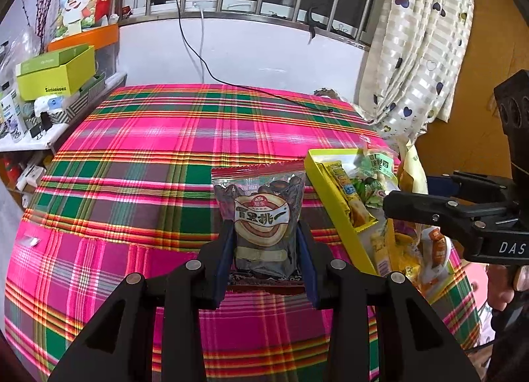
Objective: Organize snacks
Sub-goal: 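Carry pale cream bag with right tool and brown packet with left tool toward box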
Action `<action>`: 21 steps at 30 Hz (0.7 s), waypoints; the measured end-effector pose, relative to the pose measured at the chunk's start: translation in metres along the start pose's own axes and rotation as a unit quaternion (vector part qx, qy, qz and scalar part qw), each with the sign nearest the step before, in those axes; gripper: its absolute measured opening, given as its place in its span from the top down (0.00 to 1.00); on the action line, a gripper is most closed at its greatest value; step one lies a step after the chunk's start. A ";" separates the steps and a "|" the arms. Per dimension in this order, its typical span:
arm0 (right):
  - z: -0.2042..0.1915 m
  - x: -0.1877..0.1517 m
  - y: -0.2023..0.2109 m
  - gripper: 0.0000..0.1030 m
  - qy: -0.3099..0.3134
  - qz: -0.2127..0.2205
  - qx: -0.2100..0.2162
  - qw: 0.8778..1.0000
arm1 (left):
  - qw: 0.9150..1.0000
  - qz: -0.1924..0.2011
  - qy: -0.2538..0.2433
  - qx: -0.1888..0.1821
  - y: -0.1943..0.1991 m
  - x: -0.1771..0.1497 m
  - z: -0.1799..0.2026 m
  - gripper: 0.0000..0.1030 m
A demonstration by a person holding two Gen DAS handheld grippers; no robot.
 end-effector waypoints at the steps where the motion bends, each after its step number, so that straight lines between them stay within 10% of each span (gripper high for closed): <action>1: 0.002 0.000 0.001 0.51 -0.002 0.000 -0.001 1.000 | 1.000 -0.001 -0.001 -0.001 -0.001 0.000 0.001 0.63; 21: 0.050 -0.008 0.008 0.51 -0.045 0.006 -0.023 0.999 | 1.000 -0.007 -0.018 -0.021 -0.016 0.008 0.026 0.63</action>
Point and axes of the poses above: each gripper's, at about its wrist camera, not at the fingertips, and y roughly against the way its jaws point, z to its right, x to its top, the point moved 5 cm from there along -y, roughly the way its jaws point, and after that the axes turned 11 degrees about -x, right-handed, at the moved point
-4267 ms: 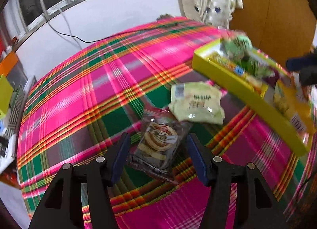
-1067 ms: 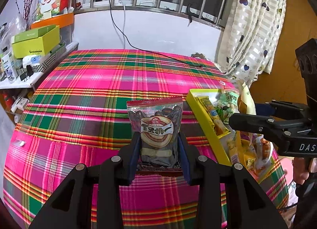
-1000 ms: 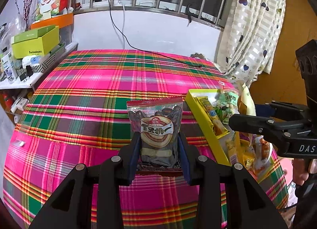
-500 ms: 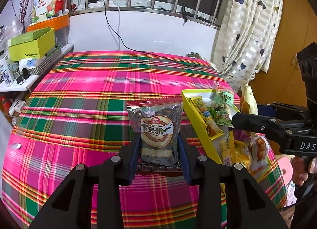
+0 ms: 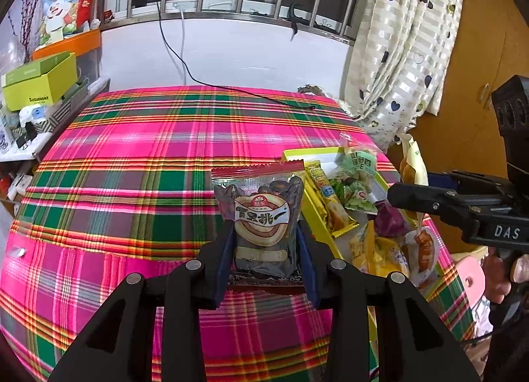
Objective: Organize snacks
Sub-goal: 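Carry pale cream bag with right tool and brown packet with left tool toward box, then lower pale cream bag into white box and open right tool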
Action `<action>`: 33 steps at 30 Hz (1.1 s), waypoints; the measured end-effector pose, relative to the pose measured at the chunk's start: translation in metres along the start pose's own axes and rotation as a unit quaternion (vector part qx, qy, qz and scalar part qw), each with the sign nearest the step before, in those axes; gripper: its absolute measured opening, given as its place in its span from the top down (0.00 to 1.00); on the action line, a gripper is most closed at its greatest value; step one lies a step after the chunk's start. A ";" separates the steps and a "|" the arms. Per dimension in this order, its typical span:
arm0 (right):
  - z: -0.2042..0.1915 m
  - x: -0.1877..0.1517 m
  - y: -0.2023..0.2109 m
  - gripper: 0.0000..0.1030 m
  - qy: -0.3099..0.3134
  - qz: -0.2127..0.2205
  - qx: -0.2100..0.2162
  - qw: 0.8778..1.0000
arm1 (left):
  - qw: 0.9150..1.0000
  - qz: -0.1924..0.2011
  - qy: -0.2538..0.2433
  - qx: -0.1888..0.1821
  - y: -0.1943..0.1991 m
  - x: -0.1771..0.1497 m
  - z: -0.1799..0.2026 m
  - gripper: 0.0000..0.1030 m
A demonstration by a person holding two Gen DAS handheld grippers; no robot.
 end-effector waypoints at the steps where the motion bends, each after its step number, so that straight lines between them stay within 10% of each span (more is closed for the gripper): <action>1: 0.006 0.000 0.000 0.51 -0.005 0.001 -0.004 1.000 | 1.000 0.000 -0.001 -0.002 -0.001 0.001 0.001 0.63; 33: 0.068 -0.041 -0.047 0.41 -0.056 -0.075 -0.056 0.994 | 0.999 -0.016 -0.020 -0.028 -0.024 0.008 0.023 0.63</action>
Point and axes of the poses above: each gripper's, at about its wrist camera, not at the fingertips, and y roughly against the way its jaws point, z to its right, x to its top, the point moved 5 cm from there along -y, roughly the way its jaws point, and after that the axes turned 11 degrees about -x, right-handed, at the moved point
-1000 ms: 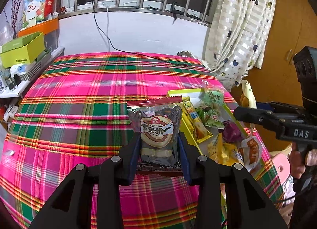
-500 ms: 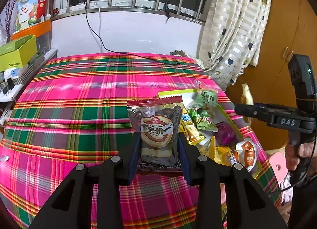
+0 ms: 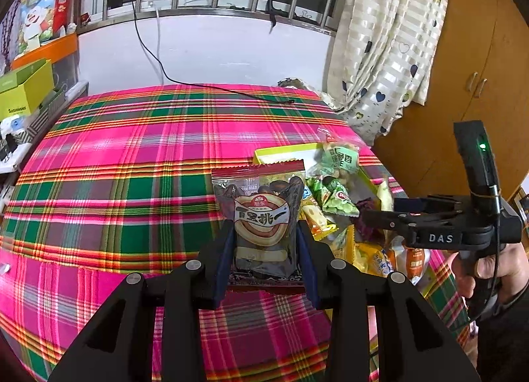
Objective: Organize snacks
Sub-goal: 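Lower pale cream bag into white box and open right tool, then lower brown packet into white box and open left tool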
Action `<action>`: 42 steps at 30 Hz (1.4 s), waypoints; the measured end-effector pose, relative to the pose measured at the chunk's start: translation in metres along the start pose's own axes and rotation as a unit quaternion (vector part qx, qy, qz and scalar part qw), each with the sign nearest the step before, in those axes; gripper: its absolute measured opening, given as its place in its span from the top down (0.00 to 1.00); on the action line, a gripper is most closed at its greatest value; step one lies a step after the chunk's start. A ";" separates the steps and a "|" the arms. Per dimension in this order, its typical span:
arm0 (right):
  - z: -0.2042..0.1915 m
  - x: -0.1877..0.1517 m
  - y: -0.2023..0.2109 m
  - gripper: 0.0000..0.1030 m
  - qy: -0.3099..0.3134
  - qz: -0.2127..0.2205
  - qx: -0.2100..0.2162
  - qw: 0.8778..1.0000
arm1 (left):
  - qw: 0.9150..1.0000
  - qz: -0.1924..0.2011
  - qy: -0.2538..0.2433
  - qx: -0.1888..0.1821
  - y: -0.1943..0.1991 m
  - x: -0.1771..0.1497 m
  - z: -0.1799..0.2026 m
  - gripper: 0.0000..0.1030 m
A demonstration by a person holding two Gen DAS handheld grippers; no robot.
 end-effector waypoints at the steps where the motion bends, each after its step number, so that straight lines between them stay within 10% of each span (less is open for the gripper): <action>1: 0.000 -0.001 0.002 0.41 0.000 0.002 0.001 1.000 | 1.000 0.000 -0.001 -0.001 -0.001 0.001 0.001 0.63; 42: 0.032 -0.012 0.036 0.39 -0.074 0.063 0.053 0.994 | 0.993 -0.054 -0.053 -0.093 -0.085 0.018 0.047 0.63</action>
Point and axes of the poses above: each gripper's, at about its wrist camera, not at the fingertips, and y roughly against the way its jaws point, z to its right, x to its top, the point moved 5 cm from there along -y, roughly the way its jaws point, and after that the axes turned 11 degrees about -x, right-handed, at the moved point
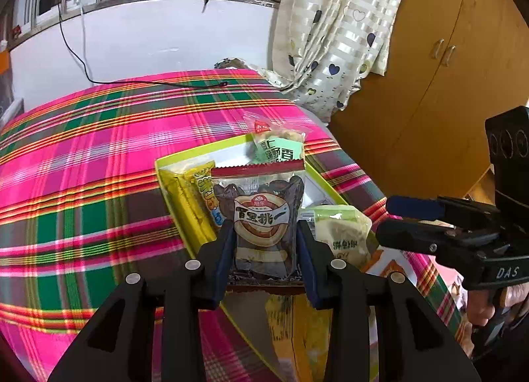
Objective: Organize snacks
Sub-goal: 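Lower brown packet into white box and open left tool, then withdraw both open tools from the filled box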
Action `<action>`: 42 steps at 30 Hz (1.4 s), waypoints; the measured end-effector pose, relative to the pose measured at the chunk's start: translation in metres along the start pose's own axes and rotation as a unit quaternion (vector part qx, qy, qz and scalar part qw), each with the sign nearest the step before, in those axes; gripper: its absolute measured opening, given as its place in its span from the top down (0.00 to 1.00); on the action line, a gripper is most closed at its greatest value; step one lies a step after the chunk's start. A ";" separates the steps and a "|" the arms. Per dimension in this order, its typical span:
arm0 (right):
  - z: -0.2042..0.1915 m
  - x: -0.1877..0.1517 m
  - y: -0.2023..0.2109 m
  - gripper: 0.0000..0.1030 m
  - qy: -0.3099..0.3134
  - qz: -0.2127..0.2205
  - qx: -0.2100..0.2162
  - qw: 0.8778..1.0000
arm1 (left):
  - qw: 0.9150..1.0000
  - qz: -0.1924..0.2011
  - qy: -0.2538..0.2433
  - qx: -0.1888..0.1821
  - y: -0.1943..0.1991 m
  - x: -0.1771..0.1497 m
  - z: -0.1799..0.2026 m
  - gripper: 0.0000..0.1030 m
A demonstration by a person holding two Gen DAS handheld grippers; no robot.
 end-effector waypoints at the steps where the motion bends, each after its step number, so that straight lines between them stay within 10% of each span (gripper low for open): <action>1: 0.000 0.000 0.000 0.39 0.000 -0.001 0.001 1.000 | 1.000 -0.002 0.000 -0.002 -0.001 0.000 0.000 0.62; 5: 0.001 -0.001 0.000 0.39 0.001 0.000 -0.001 1.000 | 1.000 0.010 -0.005 -0.013 0.004 0.001 0.004 0.50; 42: -0.061 -0.057 0.053 0.40 0.075 0.039 -0.063 0.994 | 0.998 0.031 0.025 0.054 0.079 -0.054 0.026 0.50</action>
Point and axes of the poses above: each gripper's, at about its wrist camera, not at the fingertips, and y roughly against the way its jaws point, z to its right, x to its top, the point moved 5 cm from there along -y, roughly the way its jaws point, and after that the axes turned 11 degrees about -x, right-handed, at the moved point
